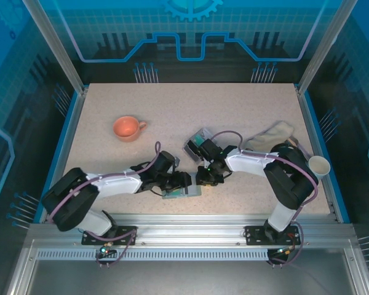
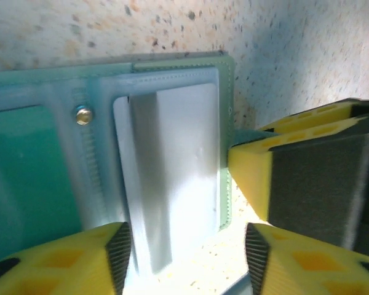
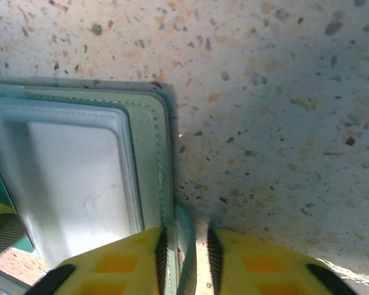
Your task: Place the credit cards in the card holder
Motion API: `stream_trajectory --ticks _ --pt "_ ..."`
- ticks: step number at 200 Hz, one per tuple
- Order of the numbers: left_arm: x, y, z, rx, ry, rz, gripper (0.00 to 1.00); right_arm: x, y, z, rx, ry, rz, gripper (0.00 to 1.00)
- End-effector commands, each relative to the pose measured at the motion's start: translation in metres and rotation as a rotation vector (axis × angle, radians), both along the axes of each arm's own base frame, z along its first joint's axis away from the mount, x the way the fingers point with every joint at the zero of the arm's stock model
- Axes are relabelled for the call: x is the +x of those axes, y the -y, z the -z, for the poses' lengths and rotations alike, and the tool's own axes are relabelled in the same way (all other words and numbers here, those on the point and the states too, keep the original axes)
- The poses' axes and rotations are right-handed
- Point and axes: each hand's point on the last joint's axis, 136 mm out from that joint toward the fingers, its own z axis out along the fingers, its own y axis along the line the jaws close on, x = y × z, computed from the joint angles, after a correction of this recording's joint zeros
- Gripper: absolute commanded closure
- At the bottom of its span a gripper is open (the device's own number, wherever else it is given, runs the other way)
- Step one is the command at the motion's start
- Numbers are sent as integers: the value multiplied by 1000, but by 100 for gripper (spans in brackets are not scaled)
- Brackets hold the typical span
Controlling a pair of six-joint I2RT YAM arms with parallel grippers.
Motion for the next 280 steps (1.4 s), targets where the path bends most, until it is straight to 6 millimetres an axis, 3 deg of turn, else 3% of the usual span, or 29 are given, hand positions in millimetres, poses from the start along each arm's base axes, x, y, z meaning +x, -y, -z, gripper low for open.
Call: stream_trajectory --ticks 1,46,94,147,196,280 --pt "-5 -22 -11 89 36 -19 38 -4 25 5 -134 -3 -9 66" --pt "-4 -56 -30 176 69 -87 25 -1 27 -4 -150 22 -30 58" --pt "8 -95 -21 122 -57 -220 19 0 28 -7 -165 29 -54 56" --pt "5 -86 -4 44 -150 -202 15 -2 20 3 -164 -2 -73 61" --pt "4 -88 14 74 -190 -207 14 -2 18 7 -171 -13 -77 68" --pt "21 -66 25 -9 -200 -179 23 -6 14 19 -162 -42 -80 83"
